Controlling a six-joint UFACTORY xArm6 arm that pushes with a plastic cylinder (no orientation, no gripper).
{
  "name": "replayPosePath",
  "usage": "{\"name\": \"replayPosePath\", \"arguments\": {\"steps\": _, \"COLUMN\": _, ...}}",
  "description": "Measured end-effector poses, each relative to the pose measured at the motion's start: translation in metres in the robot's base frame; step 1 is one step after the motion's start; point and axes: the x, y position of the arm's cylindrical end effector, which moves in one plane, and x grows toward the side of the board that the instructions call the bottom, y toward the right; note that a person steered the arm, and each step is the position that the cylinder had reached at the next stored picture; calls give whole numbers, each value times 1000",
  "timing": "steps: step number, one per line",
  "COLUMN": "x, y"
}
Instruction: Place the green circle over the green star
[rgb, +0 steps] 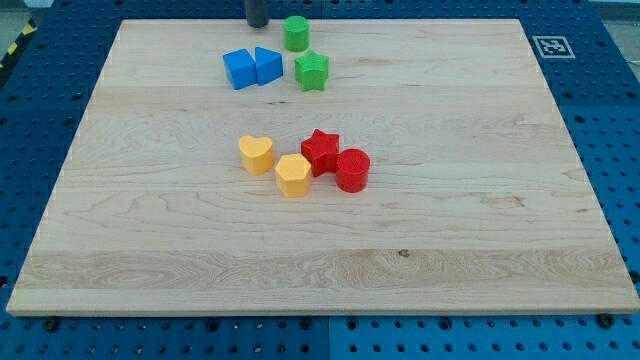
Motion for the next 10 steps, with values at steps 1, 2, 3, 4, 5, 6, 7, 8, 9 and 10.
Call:
{"name": "replayPosePath", "arguments": {"steps": 1, "x": 1, "y": 1}}
{"name": "replayPosePath", "arguments": {"steps": 2, "x": 30, "y": 18}}
{"name": "replayPosePath", "arguments": {"steps": 3, "x": 49, "y": 21}}
{"name": "replayPosePath", "arguments": {"steps": 4, "x": 23, "y": 21}}
{"name": "replayPosePath", "arguments": {"steps": 5, "x": 0, "y": 12}}
{"name": "replayPosePath", "arguments": {"steps": 6, "x": 20, "y": 24}}
{"name": "replayPosePath", "arguments": {"steps": 7, "x": 70, "y": 51}}
{"name": "replayPosePath", "arguments": {"steps": 8, "x": 91, "y": 64}}
{"name": "replayPosePath", "arguments": {"steps": 9, "x": 73, "y": 40}}
{"name": "replayPosePath", "arguments": {"steps": 10, "x": 39, "y": 6}}
